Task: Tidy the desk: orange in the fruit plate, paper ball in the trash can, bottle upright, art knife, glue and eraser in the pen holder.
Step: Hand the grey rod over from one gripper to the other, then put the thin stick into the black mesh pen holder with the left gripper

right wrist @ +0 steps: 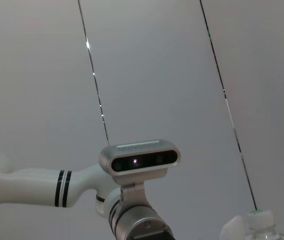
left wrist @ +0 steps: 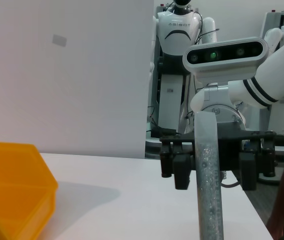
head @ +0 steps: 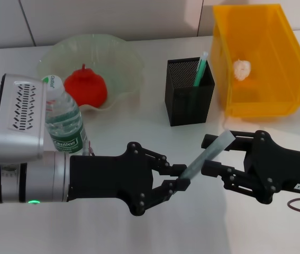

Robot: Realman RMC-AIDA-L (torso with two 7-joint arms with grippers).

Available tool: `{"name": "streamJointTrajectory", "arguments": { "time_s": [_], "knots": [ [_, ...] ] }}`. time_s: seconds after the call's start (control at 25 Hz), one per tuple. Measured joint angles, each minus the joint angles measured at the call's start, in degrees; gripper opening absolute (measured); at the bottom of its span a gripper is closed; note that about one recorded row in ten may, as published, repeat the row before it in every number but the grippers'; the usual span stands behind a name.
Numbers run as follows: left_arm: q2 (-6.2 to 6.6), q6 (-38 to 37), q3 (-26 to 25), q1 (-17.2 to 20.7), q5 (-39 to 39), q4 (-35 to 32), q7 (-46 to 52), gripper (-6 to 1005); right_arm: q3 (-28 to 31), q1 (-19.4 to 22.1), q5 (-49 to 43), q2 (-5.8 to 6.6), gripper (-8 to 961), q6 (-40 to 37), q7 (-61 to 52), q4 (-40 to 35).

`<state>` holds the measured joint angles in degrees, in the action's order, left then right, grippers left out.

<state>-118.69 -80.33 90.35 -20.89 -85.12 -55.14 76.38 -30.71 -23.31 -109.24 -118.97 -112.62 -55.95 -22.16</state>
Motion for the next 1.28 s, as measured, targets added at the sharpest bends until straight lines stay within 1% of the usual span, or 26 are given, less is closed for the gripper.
{"name": "streamJointTrajectory", "arguments": {
  "time_s": [0.2,0.4,0.64,1.04,1.08,1.12,1.16,1.28],
  "knots": [
    [-0.03,-0.16,0.01,-0.2,0.0,0.04,0.0,248,-0.05,-0.2,-0.08,-0.06,463,0.11,0.01,0.01],
    [-0.06,-0.2,0.3,-0.26,0.18,0.27,-0.48,257,-0.06,-0.28,-0.07,-0.06,215,0.27,0.44,0.02],
    [-0.17,-0.11,0.3,-0.06,0.37,0.72,-1.35,267,0.1,-0.03,0.28,-0.13,141,0.38,1.34,0.01],
    [-0.3,0.34,0.02,-0.34,0.43,2.04,-2.2,283,1.54,0.77,0.59,-0.19,141,-0.11,1.65,0.0],
    [-0.27,0.36,-0.25,-0.18,0.45,2.09,-2.2,353,2.24,0.99,0.63,-0.2,142,-0.34,1.79,-0.06],
    [-0.24,0.36,-0.58,0.03,0.56,2.12,-2.2,423,5.41,1.54,0.68,-0.1,142,-1.47,2.2,-0.28],
    [-0.24,0.36,-0.86,0.22,0.7,2.22,-2.2,493,5.41,1.54,0.68,-0.1,142,-1.47,2.2,-0.28],
    [-0.15,-0.01,-2.16,0.79,2.21,4.07,-3.31,617,11.85,2.1,0.76,-0.06,142,-3.55,5.08,-0.22]
  ]
}}
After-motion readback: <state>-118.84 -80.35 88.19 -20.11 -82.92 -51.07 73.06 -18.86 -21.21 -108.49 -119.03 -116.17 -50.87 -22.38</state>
